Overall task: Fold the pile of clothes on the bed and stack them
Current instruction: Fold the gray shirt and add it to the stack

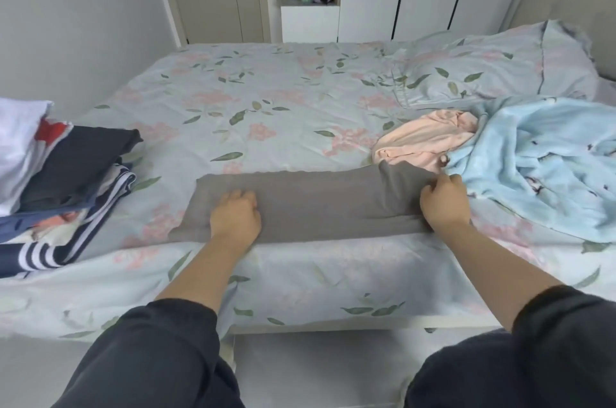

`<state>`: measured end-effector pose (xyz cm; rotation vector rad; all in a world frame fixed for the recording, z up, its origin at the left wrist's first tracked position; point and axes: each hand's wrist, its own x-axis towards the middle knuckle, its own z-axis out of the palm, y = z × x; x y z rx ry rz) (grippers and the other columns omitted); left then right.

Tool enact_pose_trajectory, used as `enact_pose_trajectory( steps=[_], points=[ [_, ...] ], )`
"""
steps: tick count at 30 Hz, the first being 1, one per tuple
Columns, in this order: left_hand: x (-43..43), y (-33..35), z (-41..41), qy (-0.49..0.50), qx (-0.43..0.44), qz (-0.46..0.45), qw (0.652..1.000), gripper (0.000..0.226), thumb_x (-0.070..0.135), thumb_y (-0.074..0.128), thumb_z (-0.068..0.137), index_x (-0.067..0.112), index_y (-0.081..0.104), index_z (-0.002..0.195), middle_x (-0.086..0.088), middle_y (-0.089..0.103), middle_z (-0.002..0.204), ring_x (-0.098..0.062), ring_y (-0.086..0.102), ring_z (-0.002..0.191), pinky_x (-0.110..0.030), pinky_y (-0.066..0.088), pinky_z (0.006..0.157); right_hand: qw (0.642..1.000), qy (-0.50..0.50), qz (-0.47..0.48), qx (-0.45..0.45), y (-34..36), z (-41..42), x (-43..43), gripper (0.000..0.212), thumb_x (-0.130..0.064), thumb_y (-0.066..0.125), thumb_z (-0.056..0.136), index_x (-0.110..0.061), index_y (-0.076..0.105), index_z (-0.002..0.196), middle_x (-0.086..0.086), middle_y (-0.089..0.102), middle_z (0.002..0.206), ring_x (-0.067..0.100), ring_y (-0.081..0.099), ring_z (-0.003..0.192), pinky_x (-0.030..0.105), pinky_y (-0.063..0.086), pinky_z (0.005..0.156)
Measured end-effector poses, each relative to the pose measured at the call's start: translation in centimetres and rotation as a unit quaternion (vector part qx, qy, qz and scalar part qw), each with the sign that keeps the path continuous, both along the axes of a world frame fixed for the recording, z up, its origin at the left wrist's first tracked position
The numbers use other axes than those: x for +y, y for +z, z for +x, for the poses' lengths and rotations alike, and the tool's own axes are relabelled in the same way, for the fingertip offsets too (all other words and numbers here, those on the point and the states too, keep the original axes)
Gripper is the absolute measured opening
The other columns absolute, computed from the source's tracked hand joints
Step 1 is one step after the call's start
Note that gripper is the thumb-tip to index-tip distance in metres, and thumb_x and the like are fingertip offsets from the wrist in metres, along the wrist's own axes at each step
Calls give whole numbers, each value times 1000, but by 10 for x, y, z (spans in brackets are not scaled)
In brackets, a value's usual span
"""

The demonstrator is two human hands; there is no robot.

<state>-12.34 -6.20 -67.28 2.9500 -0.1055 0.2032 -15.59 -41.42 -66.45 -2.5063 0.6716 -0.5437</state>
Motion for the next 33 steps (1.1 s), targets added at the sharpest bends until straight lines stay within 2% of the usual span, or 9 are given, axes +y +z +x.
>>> enact_pose_trajectory(
  steps=[5,8,11,15,20,23,26,29,33],
  points=[
    [-46,-19,10,-133,14,34,990,49,40,29,101,31,27,149,0,24,156,-22,16,143,-43,16,115,990,-54,56,120,-1,31,-25,46,-35,47,95,2,54,122,24,54,124,40,46,119,43,37,98],
    [-65,-23,17,-157,43,52,985,54,51,19,100,37,10,151,6,3,161,-20,-4,148,-51,-1,117,991,-38,114,62,2,42,-31,32,-28,53,93,2,64,85,20,64,91,34,59,97,34,42,81],
    [-73,-24,23,-135,85,65,985,58,59,11,96,41,1,151,9,-7,160,-20,-11,147,-55,-3,115,986,-111,125,-32,1,31,-44,37,-20,52,89,-8,46,55,16,51,66,34,57,80,34,40,73],
    [-78,-27,28,-81,112,59,989,59,62,8,94,43,-2,150,10,-10,160,-20,-13,147,-58,-2,114,987,-139,72,22,-11,15,-45,21,-16,48,89,1,60,84,25,63,95,41,59,95,36,41,76],
    [-78,-32,29,-77,88,62,991,59,61,8,95,43,-2,150,10,-8,160,-20,-11,147,-59,0,114,985,-96,-111,85,-2,19,-21,39,-7,45,87,-2,42,126,21,46,130,38,42,120,46,35,95],
    [-78,-31,29,-79,73,57,993,58,58,10,96,41,1,150,9,-5,161,-20,-9,147,-58,1,115,975,63,-212,13,2,18,15,54,-20,44,92,-4,34,142,19,34,148,35,32,134,47,24,108],
    [-74,-28,28,-90,66,43,993,57,55,14,97,38,4,151,8,-3,161,-18,-7,148,-55,0,116,947,231,-199,97,-9,19,54,53,-37,32,99,-19,26,149,5,22,157,23,19,144,50,12,114],
    [-50,-25,32,-69,75,64,993,58,54,13,98,36,3,152,8,-5,161,-18,-8,148,-54,-2,116,939,177,-176,236,-23,19,71,56,-39,22,98,-24,13,152,-4,8,160,17,7,146,53,3,115],
    [-5,-23,35,24,98,49,994,60,56,11,97,36,0,152,8,-6,161,-20,-7,148,-54,-3,115,946,122,-150,261,-15,24,92,58,-32,22,96,-16,9,152,2,6,159,20,4,146,54,5,115]
  ],
)
